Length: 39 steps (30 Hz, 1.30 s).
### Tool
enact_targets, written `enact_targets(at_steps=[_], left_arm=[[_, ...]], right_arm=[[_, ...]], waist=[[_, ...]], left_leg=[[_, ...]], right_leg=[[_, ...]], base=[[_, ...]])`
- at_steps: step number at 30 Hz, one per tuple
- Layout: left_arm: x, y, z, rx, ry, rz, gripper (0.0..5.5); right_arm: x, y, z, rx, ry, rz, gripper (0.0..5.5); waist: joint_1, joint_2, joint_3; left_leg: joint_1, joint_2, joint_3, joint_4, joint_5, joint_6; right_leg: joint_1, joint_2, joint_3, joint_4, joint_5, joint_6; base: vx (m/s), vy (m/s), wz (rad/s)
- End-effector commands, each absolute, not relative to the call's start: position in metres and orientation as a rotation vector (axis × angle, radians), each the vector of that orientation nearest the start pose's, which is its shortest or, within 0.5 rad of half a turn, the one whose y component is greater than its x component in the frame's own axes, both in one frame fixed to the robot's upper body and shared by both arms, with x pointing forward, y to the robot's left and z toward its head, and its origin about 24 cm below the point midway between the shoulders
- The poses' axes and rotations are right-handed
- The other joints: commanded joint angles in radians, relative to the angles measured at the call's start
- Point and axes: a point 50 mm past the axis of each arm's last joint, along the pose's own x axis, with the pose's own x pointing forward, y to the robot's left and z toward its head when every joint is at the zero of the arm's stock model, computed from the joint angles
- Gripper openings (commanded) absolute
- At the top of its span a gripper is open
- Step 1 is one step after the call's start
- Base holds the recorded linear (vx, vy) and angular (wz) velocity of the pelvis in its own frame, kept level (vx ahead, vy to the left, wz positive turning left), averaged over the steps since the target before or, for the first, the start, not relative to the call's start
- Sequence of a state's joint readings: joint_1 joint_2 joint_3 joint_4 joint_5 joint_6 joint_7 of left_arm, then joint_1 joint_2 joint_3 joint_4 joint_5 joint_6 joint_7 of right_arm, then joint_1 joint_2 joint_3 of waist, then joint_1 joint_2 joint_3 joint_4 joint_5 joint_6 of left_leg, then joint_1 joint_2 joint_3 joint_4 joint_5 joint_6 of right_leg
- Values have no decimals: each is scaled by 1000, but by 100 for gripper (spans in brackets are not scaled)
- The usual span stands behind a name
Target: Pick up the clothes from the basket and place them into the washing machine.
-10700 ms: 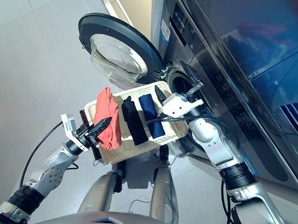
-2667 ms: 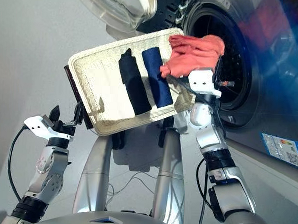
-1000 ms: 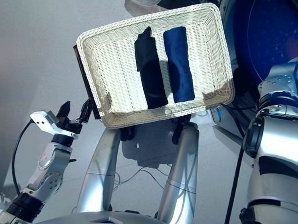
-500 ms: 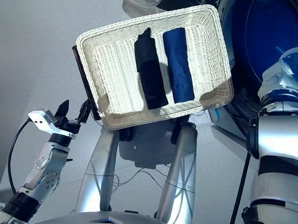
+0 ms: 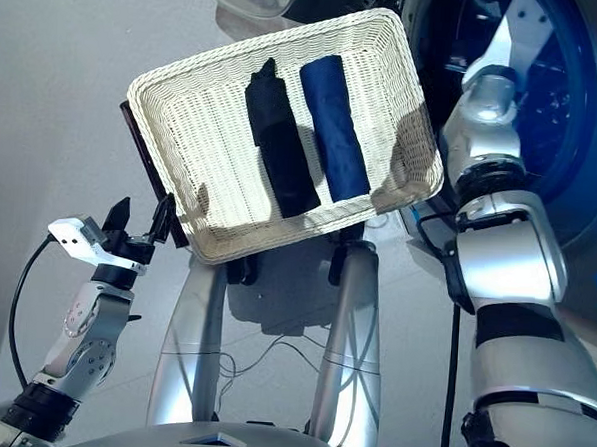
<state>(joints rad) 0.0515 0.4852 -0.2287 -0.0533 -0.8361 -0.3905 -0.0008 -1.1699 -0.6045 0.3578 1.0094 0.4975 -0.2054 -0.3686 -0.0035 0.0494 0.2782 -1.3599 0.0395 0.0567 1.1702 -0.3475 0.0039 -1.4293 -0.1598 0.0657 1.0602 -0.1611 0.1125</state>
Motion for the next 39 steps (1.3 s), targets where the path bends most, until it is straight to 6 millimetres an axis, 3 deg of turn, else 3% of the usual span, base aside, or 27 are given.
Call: enact_targets(at_steps=[1, 7, 13, 16, 20, 27, 31, 32, 39], left_arm=[[231, 207, 97, -368, -377, -90, 550], [229, 210, 95, -364, -383, -71, 550], [230, 211, 97, -331, -401, -60, 550], [228, 211, 96, -318, -404, -72, 550], [229, 210, 94, -283, -404, -78, 550], [238, 207, 97, -287, -453, -45, 550], [241, 207, 94, -284, -450, -42, 550], [241, 208, 94, -275, -447, -39, 550], [241, 207, 90, -156, -430, -30, 550]], right_arm=[[394, -208, 281, -398, -604, -245, 550], [375, -201, 267, -537, -671, -137, 550], [355, -192, 235, -571, -684, -27, 550], [328, -186, 192, -510, -629, 161, 550], [319, -189, 160, -523, -541, 176, 550], [305, -188, 140, -272, -529, 107, 550], [298, -193, 130, -128, -502, 87, 550], [296, -195, 126, -72, -485, 80, 550], [284, -201, 94, 4, -370, 40, 550]], waist=[[10, -20, 4], [0, -23, -1], [-5, -23, -1], [-11, -23, -1], [-12, -21, -4], [-26, -22, 9], [-36, -31, 11], [-40, -37, 11], [-54, -58, 11]], left_leg=[[0, -32, 44, -127, 75, 43], [4, -27, 42, -127, 71, 45], [14, -28, 41, -137, 71, 47], [31, -28, 41, -151, 76, 46], [72, -30, 43, -198, 89, 41], [243, -21, 57, -420, 160, 22], [375, -30, 44, -557, 206, 11], [406, -33, 46, -613, 257, 15], [611, -50, 25, -778, 303, 6]], right_leg=[[47, 13, -37, -17, -39, -57], [51, 12, -37, -20, -43, -56], [59, 8, -37, -30, -44, -52], [78, 1, -41, -44, -43, -48], [118, -3, -48, -84, -35, -42], [287, -9, -55, -306, 46, -14], [416, -8, -70, -453, 98, 2], [450, -12, -76, -516, 149, 1], [657, -17, -103, -677, 206, 19]], base=[[0, 0, 0], [0, 0, 0], [0, 0, 0], [0, 0, 0], [0, 0, 0], [8, -1, -10], [63, -16, -57], [0, 0, 0], [97, -27, 9]])
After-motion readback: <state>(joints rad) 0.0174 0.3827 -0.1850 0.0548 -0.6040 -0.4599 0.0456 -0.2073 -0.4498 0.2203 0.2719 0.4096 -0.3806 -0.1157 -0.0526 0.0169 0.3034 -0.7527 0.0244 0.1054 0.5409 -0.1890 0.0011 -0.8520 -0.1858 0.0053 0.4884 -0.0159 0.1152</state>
